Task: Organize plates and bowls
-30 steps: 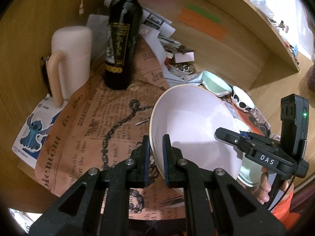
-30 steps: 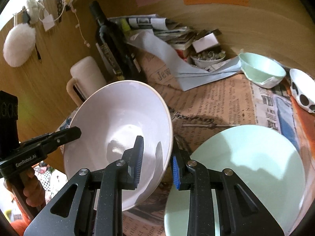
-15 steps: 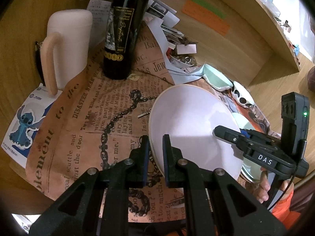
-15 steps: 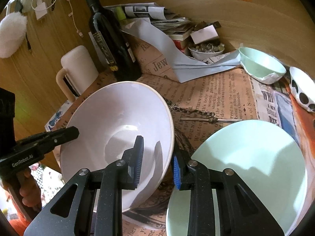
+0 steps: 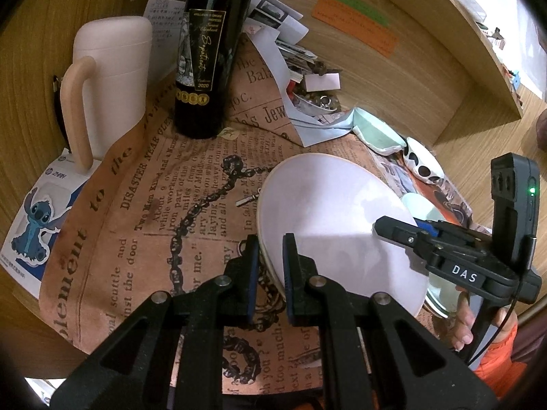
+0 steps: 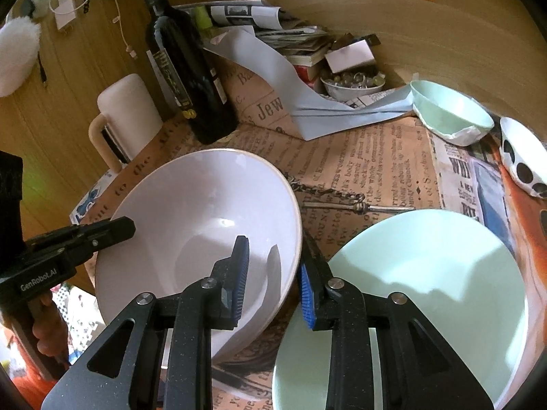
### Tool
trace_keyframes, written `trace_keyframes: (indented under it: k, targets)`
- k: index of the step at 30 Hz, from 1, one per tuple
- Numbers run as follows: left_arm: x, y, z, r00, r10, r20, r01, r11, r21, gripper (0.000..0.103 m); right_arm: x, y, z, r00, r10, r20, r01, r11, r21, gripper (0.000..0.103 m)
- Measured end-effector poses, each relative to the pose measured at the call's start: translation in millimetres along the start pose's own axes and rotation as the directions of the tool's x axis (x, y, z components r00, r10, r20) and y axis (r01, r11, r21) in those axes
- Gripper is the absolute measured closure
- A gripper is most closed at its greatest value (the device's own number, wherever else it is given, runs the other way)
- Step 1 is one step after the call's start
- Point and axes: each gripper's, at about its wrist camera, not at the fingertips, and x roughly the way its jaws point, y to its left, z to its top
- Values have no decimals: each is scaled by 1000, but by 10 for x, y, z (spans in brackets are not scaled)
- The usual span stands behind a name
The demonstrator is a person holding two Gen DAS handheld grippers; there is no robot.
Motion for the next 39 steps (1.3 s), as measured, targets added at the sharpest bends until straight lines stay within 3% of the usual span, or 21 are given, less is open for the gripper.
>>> trace_keyframes:
  k: [7, 15, 17, 19, 29, 33, 39]
  targets:
    - [-124, -105, 32, 996, 77, 50, -79, 996, 39, 77, -241, -29, 21, 995, -15, 98, 16, 1000, -11, 52]
    - [-332, -271, 148, 987, 105, 123, -113, 992, 58, 60, -556, -230, 50, 985, -12, 170, 11, 1000, 9, 50]
    - [-382, -362, 194, 983, 108, 146, -120, 990, 77, 55, -655, -309, 50, 980, -23, 196, 20, 1000, 17, 42]
    - [-410, -449, 237, 981, 109, 161, -126, 987, 95, 52, -759, -400, 59, 973, -42, 226, 37, 999, 26, 41]
    - [-442, -1025, 555, 962, 76, 262, -124, 977, 174, 16, -1200, -986, 144, 929, -140, 343, 114, 989, 96, 34]
    - [-344, -1291, 738, 956, 69, 286, -131, 971, 203, 12, -1267, -1189, 235, 912, -174, 371, 143, 984, 110, 34]
    - [39, -1612, 1060, 976, 41, 212, -86, 975, 207, 11, -1281, -1469, 411, 901, -176, 397, 132, 982, 136, 34]
